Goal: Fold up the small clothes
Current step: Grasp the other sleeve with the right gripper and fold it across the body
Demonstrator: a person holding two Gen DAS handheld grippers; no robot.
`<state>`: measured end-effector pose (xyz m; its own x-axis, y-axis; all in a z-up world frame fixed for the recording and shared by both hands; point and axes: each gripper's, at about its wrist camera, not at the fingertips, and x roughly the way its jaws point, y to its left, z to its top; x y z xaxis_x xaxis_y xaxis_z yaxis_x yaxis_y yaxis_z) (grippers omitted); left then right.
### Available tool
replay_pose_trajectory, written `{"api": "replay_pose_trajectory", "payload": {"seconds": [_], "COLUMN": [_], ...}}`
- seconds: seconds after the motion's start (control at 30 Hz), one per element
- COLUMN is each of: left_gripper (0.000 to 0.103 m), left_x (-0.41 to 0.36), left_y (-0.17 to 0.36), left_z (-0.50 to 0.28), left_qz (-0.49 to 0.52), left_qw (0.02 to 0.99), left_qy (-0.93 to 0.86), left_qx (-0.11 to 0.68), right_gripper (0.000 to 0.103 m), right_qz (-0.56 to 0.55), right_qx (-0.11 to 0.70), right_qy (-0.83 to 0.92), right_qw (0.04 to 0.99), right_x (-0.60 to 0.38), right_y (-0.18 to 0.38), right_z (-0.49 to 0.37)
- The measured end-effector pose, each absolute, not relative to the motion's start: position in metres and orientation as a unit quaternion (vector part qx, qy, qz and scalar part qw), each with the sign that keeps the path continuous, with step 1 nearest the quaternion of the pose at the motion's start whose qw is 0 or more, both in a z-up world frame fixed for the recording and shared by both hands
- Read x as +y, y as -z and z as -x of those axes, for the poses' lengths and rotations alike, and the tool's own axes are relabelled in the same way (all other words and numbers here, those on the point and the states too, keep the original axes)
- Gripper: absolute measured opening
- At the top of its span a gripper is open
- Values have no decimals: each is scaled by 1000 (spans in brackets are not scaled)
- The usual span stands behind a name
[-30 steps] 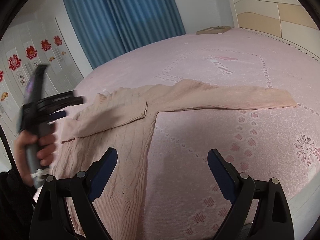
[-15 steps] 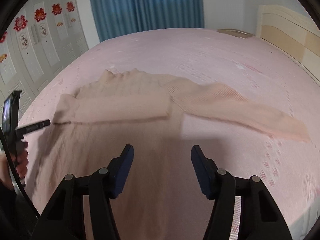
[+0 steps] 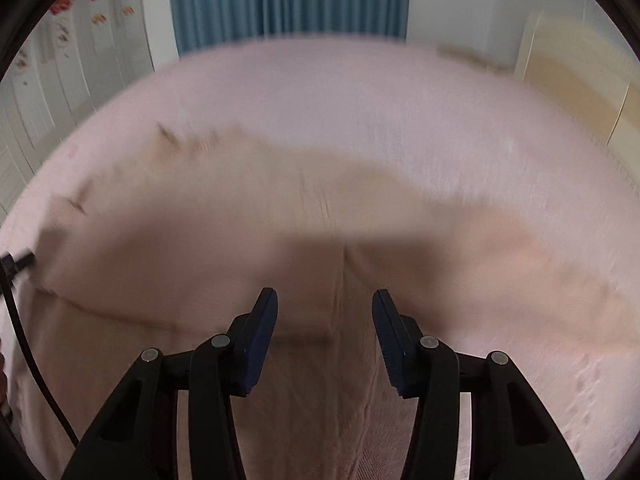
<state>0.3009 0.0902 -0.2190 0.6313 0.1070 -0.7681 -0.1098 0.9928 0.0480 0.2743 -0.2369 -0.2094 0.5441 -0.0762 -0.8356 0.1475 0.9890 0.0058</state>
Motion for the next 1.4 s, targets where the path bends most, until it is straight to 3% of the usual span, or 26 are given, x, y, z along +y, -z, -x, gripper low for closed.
{"api": "replay_pose_trajectory", "payload": {"seconds": [0.23, 0.33, 0.43, 0.67, 0.83, 1.0, 1.13, 1.3, 1.4], "left_gripper": [83, 83, 83, 83, 83, 83, 84, 84, 84], "left_x": [98, 98, 97, 96, 86, 77, 75, 72, 67], "left_y": [229, 231, 233, 228, 233, 235, 237, 237, 237], "left_z": [-307, -307, -307, -304, -307, -307, -308, -309, -307], "left_qz": [30, 35, 37, 49, 31, 10, 2, 4, -8], "left_qw": [892, 890, 888, 894, 890, 890, 887, 885, 887], "left_qy": [-77, -75, -74, -66, -63, -65, -65, -64, -66], "left_qx": [445, 448, 452, 441, 451, 451, 457, 461, 458], "right_gripper": [44, 29, 3, 3, 3, 8, 27, 32, 50], "right_qz": [-39, -26, -10, -52, -46, 40, 7, -59, -96], "right_qx": [467, 460, 450, 384, 445, 458, 465, 436, 402], "right_qy": [47, 42, 58, 72, 100, 121, 106, 120, 151], "right_qw": [882, 886, 891, 919, 889, 880, 879, 890, 898], "right_x": [-231, -226, -224, -251, -261, -237, -247, -281, -319], "right_y": [215, 214, 210, 171, 195, 206, 198, 165, 136], "right_z": [-285, -287, -286, -273, -284, -284, -276, -255, -237]}}
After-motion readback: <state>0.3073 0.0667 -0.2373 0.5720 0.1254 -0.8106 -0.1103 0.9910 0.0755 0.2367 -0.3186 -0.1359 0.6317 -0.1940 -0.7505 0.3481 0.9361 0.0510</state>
